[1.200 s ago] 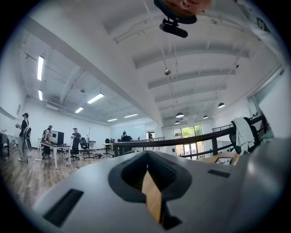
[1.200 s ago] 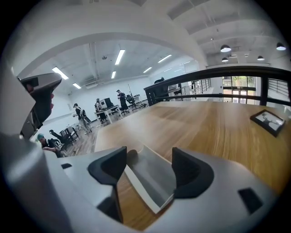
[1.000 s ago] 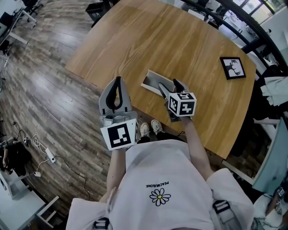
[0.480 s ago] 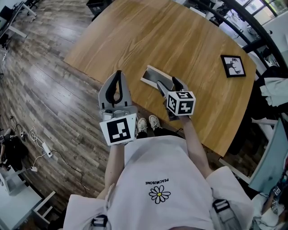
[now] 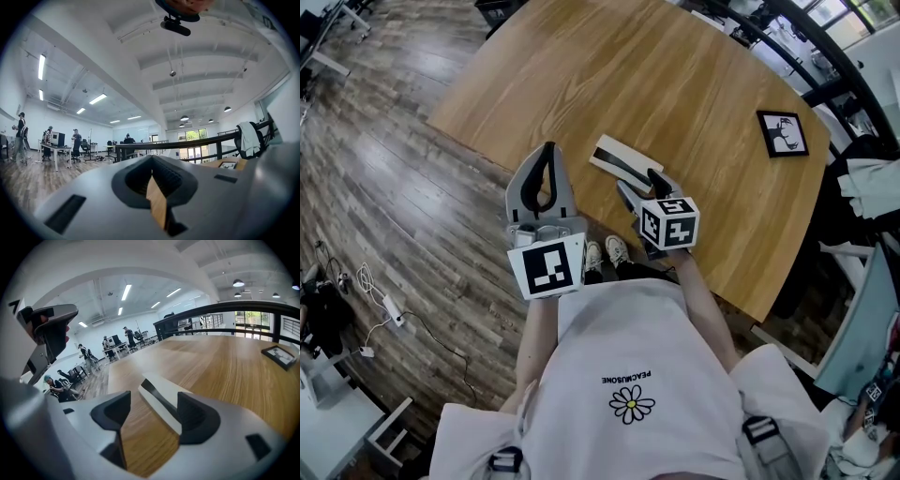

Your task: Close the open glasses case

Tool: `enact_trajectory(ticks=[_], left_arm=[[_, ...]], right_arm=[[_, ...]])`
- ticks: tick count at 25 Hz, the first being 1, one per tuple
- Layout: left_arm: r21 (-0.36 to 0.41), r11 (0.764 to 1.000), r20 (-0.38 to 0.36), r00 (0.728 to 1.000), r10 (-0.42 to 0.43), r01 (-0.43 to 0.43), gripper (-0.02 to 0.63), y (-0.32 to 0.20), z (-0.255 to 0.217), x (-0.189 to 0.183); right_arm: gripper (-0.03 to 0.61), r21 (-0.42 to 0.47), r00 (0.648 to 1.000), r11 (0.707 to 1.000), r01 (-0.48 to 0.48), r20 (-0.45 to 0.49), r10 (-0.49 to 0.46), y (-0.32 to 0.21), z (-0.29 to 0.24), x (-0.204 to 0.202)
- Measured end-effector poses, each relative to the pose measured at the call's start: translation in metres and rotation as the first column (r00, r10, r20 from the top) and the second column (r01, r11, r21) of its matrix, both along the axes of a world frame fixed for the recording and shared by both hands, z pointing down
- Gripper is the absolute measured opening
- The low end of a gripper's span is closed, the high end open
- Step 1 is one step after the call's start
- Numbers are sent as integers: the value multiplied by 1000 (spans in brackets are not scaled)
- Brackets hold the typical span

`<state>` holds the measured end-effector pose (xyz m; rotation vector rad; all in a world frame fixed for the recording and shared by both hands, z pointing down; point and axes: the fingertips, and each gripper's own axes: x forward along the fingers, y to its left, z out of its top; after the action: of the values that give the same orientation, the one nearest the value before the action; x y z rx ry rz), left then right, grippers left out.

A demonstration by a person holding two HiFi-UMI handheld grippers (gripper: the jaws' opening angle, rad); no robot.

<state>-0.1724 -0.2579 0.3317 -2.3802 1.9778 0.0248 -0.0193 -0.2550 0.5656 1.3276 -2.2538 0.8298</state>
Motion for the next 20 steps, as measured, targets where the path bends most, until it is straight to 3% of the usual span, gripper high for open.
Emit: enact_trajectory(ticks=[11, 20], left_arm=[[6, 1000, 22, 1000, -7, 7, 17, 3, -1, -2], [4, 1000, 27, 1000, -3, 3, 17, 4, 0, -1]], right_arm=[[296, -89, 999, 996, 26, 24, -24, 19, 28, -9], [296, -66, 999, 998, 11, 41, -8, 14, 19, -10]])
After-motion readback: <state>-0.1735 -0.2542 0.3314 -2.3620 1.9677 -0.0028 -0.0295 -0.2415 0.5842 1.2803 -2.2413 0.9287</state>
